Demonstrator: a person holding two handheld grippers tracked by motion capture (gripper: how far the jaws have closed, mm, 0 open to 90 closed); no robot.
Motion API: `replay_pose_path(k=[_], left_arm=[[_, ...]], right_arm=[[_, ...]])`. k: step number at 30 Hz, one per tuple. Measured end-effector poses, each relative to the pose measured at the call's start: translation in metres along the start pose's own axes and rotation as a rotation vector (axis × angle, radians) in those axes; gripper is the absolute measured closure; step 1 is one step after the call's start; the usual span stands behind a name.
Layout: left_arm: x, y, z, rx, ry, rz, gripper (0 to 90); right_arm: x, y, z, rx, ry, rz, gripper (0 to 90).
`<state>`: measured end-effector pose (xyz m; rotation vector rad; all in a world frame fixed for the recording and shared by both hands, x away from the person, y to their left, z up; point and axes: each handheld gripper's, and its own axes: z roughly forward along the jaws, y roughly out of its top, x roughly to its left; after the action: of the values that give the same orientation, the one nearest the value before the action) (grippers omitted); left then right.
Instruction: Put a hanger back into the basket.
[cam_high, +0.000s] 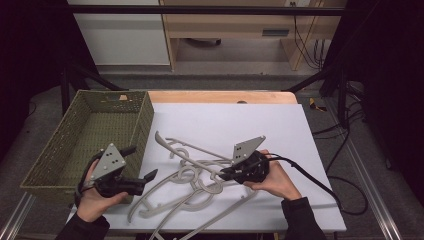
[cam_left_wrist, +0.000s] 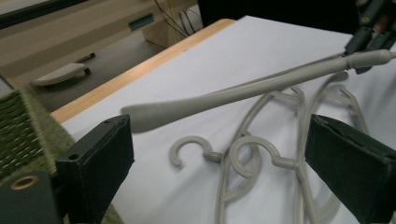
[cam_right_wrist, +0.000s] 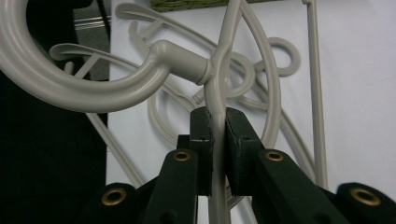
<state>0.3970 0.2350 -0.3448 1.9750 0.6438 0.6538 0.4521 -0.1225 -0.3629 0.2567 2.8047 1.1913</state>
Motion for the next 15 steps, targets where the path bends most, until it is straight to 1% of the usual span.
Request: replay_pose_path(k=[1,2,4,7,9,10,12,13,15], left_arm=[[-0.003,0.001,0.003,0.010,-0.006,0.016,7.7],[-0.008,0.001,0.006,0.024,-0.031,0.021,7.7],[-0.014,0.002,0.012,0.045,-0.041,0.052,7.9],[-0.021,0.002,0.019,0.076,-0.071,0.093,8.3],[-0.026,0.002,0.024,0.089,-0.089,0.115,9.3],[-0.028,0.002,0.026,0.104,-0.100,0.136,9.7],[-0.033,0.002,0.031,0.120,-0.116,0.168,11.8],[-0.036,0.001,0.033,0.129,-0.124,0.184,12.7],[-0.040,0.000,0.038,0.147,-0.135,0.224,15.6]], right_arm=[[0.001,0.001,0.002,0.006,0.009,-0.003,82.7],[0.003,0.002,0.003,0.014,0.013,-0.008,82.7],[0.006,0.004,0.008,0.027,0.028,-0.018,82.7],[0.009,0.007,0.014,0.046,0.063,-0.033,82.7],[0.011,0.007,0.018,0.056,0.080,-0.034,82.7],[0.011,0.008,0.020,0.066,0.087,-0.034,82.7],[0.012,0.008,0.023,0.078,0.098,-0.042,82.7],[0.013,0.009,0.025,0.081,0.109,-0.036,82.7],[0.014,0.009,0.027,0.083,0.122,-0.045,82.7]])
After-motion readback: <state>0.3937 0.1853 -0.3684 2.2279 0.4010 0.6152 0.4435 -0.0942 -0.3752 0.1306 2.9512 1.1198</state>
